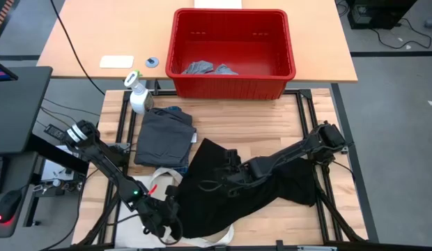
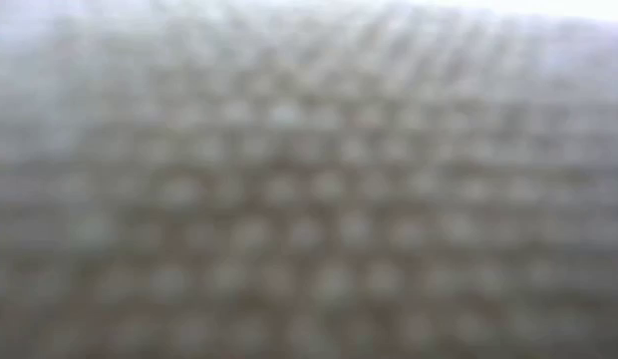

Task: Fold Laundry from Bin
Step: Fold the black shirt

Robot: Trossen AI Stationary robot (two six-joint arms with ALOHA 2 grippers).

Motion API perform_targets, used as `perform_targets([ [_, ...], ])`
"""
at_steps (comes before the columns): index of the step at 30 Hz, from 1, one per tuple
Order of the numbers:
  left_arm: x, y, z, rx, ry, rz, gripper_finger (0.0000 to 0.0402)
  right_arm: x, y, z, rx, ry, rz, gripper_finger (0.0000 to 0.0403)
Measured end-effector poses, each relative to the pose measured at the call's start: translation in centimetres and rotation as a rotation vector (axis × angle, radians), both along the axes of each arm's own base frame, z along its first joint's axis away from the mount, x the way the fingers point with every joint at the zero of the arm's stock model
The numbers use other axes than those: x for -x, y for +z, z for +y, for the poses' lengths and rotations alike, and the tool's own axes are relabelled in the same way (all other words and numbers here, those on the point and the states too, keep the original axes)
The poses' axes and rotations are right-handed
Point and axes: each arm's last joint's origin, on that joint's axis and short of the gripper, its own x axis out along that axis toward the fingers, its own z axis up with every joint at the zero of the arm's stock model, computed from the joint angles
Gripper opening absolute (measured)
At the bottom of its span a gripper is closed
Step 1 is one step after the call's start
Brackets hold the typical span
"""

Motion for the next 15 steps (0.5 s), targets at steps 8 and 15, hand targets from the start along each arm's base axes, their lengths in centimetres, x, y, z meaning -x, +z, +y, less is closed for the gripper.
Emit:
perform_targets([
  [8,-0.8,0.6,0.3,0.032,0.016,-0.056,0.0189,-3.6,-2.3,-1.1,-0.209,0.028,-0.162,0.0113],
  [15,-1.0,0.2,1.0,0.024,0.07,-0.007,0.0189,-6.0,-7.1,-3.8,-0.32,0.003,-0.147,0.0158],
])
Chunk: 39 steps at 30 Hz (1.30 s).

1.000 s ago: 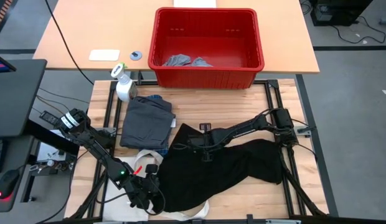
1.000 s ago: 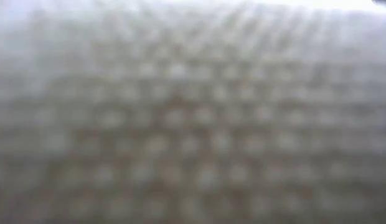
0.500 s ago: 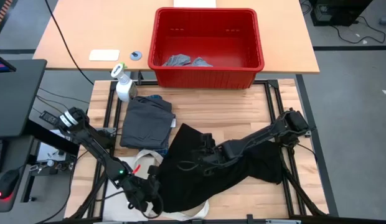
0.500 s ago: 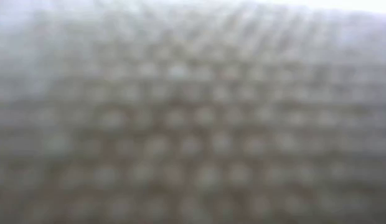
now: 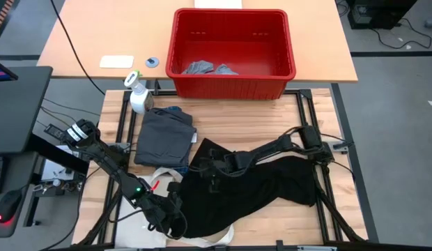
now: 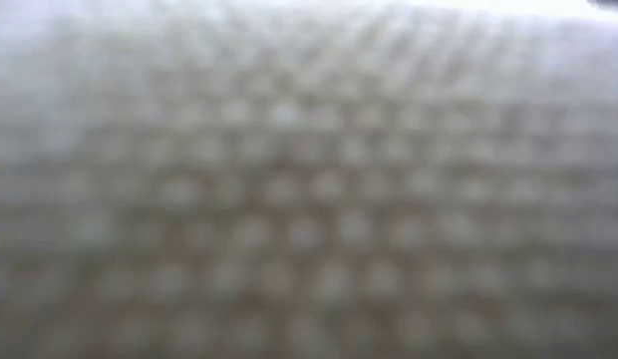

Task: Fold Laundry from Bin
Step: Fold the black shirt

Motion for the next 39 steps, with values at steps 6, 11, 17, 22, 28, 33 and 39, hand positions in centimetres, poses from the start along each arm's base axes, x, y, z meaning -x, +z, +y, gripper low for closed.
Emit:
perform_targets([
  [6,0.3,-0.4,0.4,-0.057,0.016,0.032,0.0189,0.3,-0.8,1.9,0.091,0.067,0.012,0.0042],
  [11,0.3,0.2,0.5,-0.056,0.035,0.001,0.0189,1.0,-0.2,5.1,0.241,0.188,-0.029,0.0011],
  [17,0.5,2.0,0.6,-0.034,0.052,-0.102,0.0189,2.3,-0.4,8.3,0.304,0.393,0.006,0.001],
  [22,-0.2,2.1,1.3,-0.059,0.137,-0.14,0.0189,2.7,-0.8,7.8,0.256,0.322,0.072,0.0017],
  [28,-1.0,1.8,2.2,-0.019,0.22,-0.117,0.0189,3.3,-1.0,7.8,0.216,0.277,0.134,0.003],
  [33,-1.1,1.7,2.6,-0.013,0.245,-0.105,0.0189,3.9,-0.9,8.8,0.277,0.296,0.157,0.0052],
  [39,-1.2,1.6,2.7,-0.001,0.26,-0.103,0.0189,4.4,-0.9,9.5,0.356,0.39,0.184,0.0089],
])
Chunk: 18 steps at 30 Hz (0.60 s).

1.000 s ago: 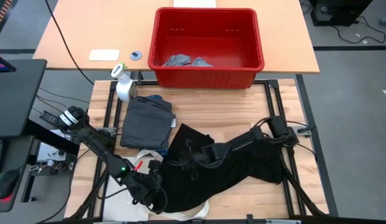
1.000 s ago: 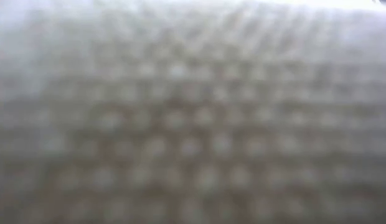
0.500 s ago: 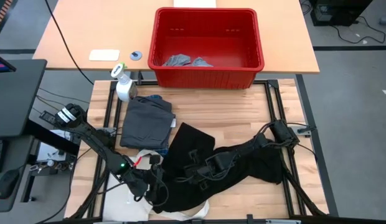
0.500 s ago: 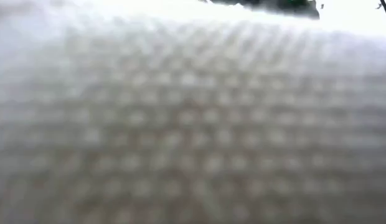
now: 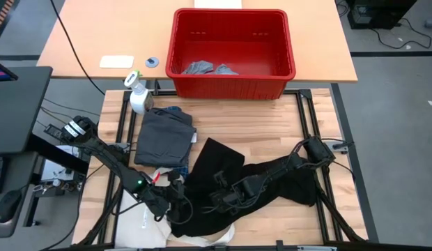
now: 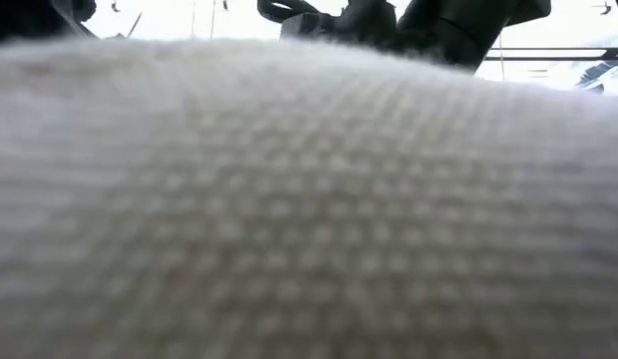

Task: Fold Laundry from Bin
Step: Fold the black shirt

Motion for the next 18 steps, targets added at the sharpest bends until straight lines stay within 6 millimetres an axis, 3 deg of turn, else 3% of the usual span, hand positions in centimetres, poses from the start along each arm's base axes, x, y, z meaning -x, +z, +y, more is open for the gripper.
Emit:
perform_targets([
  [5,-0.7,-0.7,0.3,-0.003,0.022,0.005,0.0189,0.6,0.0,0.6,0.152,0.142,0.032,0.0102],
  [11,-1.8,-2.6,0.8,-0.033,0.051,0.058,0.0189,0.7,0.9,1.9,0.395,0.1,-0.075,0.01],
  [18,-2.4,-2.9,-0.1,0.065,-0.13,0.083,0.0189,-0.6,4.0,2.0,0.227,-0.068,-0.103,0.01],
])
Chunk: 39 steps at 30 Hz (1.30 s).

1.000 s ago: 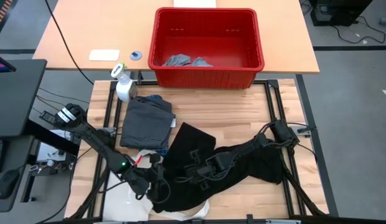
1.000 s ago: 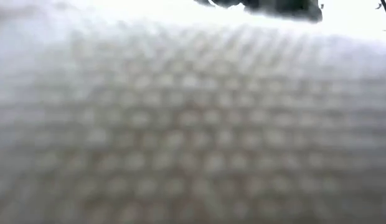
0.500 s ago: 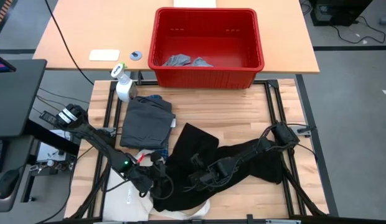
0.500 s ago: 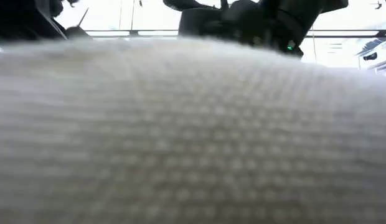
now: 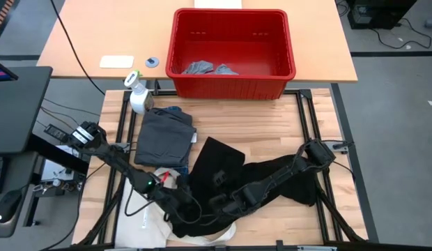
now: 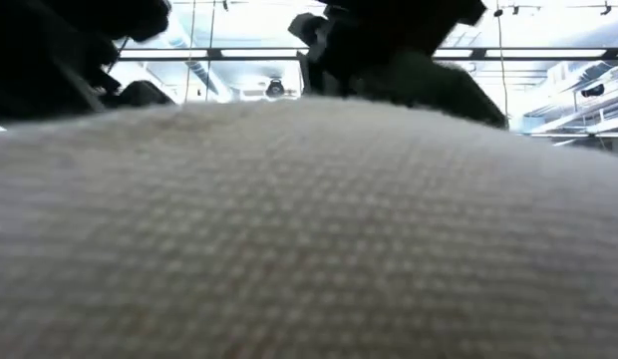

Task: Fold Laundry from Bin
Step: Fold the black shirt

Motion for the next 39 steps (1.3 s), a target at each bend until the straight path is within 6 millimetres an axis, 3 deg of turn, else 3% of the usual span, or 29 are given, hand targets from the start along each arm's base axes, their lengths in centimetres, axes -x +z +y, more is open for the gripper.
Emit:
perform_targets([
  [4,0.4,0.4,-1.3,0.055,-0.128,-0.019,0.0189,-1.0,1.2,-2.3,-0.091,-0.174,0.003,0.01],
  [9,0.6,0.4,-1.5,0.065,-0.135,-0.008,0.0189,-2.6,0.8,-6.6,-0.244,-0.274,0.037,0.0114],
  [16,0.7,0.3,-1.5,0.06,-0.136,-0.003,0.0189,-4.2,0.0,-11.7,-0.306,-0.245,0.041,0.0179],
  [21,0.7,0.2,-1.5,0.052,-0.134,0.01,0.0189,-4.3,-1.2,-14.0,-0.345,-0.213,0.055,0.0229],
  [24,0.8,0.1,-1.4,0.046,-0.133,0.019,0.0189,-3.9,-2.0,-15.0,-0.296,-0.258,0.058,0.0237],
  [32,0.8,0.1,-1.4,0.039,-0.127,0.019,0.0189,-3.6,-3.5,-16.3,-0.341,-0.244,0.019,0.0186],
  [39,0.8,0.1,-1.4,0.037,-0.126,0.022,0.0189,-3.4,-3.7,-16.6,-0.325,-0.28,0.014,0.0073],
])
